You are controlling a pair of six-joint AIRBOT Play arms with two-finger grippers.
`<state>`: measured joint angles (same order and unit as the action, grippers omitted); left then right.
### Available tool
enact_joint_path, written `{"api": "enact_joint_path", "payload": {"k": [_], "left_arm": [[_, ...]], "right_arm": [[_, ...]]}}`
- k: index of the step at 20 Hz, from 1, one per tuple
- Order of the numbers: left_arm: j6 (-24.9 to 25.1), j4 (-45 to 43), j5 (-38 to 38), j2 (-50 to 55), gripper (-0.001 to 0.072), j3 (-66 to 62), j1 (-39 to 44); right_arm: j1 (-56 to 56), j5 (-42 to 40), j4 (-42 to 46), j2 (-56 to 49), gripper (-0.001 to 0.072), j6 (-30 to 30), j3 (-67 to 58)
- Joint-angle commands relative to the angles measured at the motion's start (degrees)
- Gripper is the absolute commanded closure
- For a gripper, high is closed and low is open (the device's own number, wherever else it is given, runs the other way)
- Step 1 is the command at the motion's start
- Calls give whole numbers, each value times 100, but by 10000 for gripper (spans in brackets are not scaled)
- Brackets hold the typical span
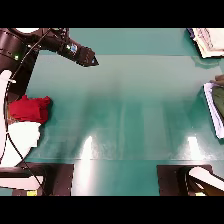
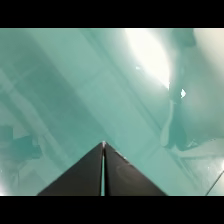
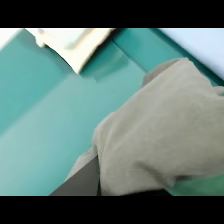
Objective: Fold the shirts.
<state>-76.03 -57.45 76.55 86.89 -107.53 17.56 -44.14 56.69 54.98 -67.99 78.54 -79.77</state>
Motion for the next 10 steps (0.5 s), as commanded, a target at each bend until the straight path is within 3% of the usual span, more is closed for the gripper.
{"api": "enact_joint_path", "payload": {"k": [1, 5, 6, 8, 9, 10], "left_arm": [[4, -83, 44, 2, 682, -2, 2], [127, -94, 166, 2, 682, 0, 2], [144, -94, 190, 2, 682, -2, 2], [146, -94, 203, 2, 682, -2, 2], [149, -94, 203, 2, 682, -2, 2], [149, -94, 203, 2, 682, -2, 2]], "right_arm": [[-297, 874, 769, 81, 694, -11, 57], [-540, 1620, 1729, 81, 690, -15, 455], [-603, 1775, 2065, 81, 656, -15, 503], [-765, 1974, 2629, 81, 262, -13, 535], [-861, 1998, 2732, 83, 201, -11, 533], [-994, 2079, 2756, 85, 201, -11, 529]]}}
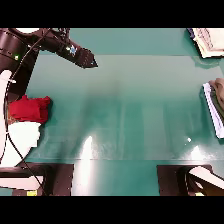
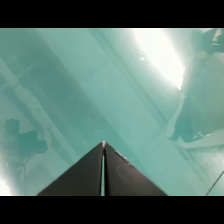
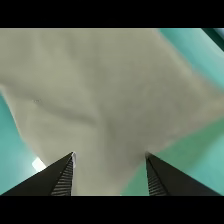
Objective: Fold the shirts.
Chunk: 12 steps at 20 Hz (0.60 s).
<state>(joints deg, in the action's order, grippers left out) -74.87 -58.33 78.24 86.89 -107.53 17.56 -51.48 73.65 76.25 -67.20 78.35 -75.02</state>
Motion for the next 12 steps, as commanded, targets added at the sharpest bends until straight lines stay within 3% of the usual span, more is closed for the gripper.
{"api": "enact_joint_path", "payload": {"k": [1, 4, 7, 8, 9, 11, 12], "left_arm": [[31, -7, 33, 2, 682, -2, 2], [31, -4, -9, 2, 682, 0, 2], [22, 4, -232, 0, 682, -2, 2], [9, 24, -229, 0, 682, -2, 2], [11, 24, -240, 0, 682, -2, 2], [11, 22, -240, 0, 682, -2, 2], [11, 22, -240, 0, 682, -2, 2]], "right_arm": [[-365, 466, 621, 7, 202, 31, 55], [-413, 551, 236, 7, 205, 271, 55], [-79, 649, -848, 4, 207, 267, 59], [120, 708, -1248, 4, 237, 267, 59], [337, 772, -1554, 4, 355, 262, 59], [920, 918, -1976, 2, 695, 258, 59], [1224, 955, -1965, 4, 692, 258, 55]]}}
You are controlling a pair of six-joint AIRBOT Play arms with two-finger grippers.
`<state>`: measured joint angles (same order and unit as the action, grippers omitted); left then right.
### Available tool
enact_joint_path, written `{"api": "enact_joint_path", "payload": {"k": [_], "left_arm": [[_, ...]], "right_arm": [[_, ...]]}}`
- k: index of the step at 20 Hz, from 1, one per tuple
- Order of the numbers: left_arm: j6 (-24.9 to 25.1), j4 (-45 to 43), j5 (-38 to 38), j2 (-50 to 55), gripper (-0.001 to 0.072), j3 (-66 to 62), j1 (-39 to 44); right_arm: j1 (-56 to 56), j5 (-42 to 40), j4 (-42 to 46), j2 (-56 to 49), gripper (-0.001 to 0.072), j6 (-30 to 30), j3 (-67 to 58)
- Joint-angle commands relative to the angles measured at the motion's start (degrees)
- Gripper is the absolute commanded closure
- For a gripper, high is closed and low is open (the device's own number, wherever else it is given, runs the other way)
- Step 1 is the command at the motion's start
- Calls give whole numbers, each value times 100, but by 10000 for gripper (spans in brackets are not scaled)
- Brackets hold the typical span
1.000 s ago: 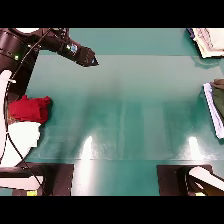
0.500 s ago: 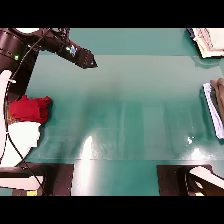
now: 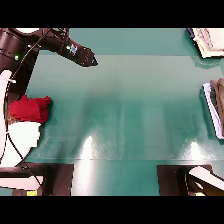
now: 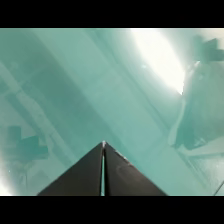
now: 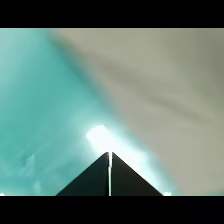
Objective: Fold the shirts.
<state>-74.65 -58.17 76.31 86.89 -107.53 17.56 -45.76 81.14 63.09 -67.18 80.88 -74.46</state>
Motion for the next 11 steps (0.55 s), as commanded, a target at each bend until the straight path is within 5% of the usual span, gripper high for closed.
{"api": "enact_joint_path", "payload": {"k": [1, 11], "left_arm": [[-11, 9, -48, 0, 682, -2, 2], [-11, 7, -48, 0, 682, -2, 2]], "right_arm": [[975, 240, -638, 2, 692, 4, -7], [2914, 315, -599, 2, 693, -162, -7]]}}
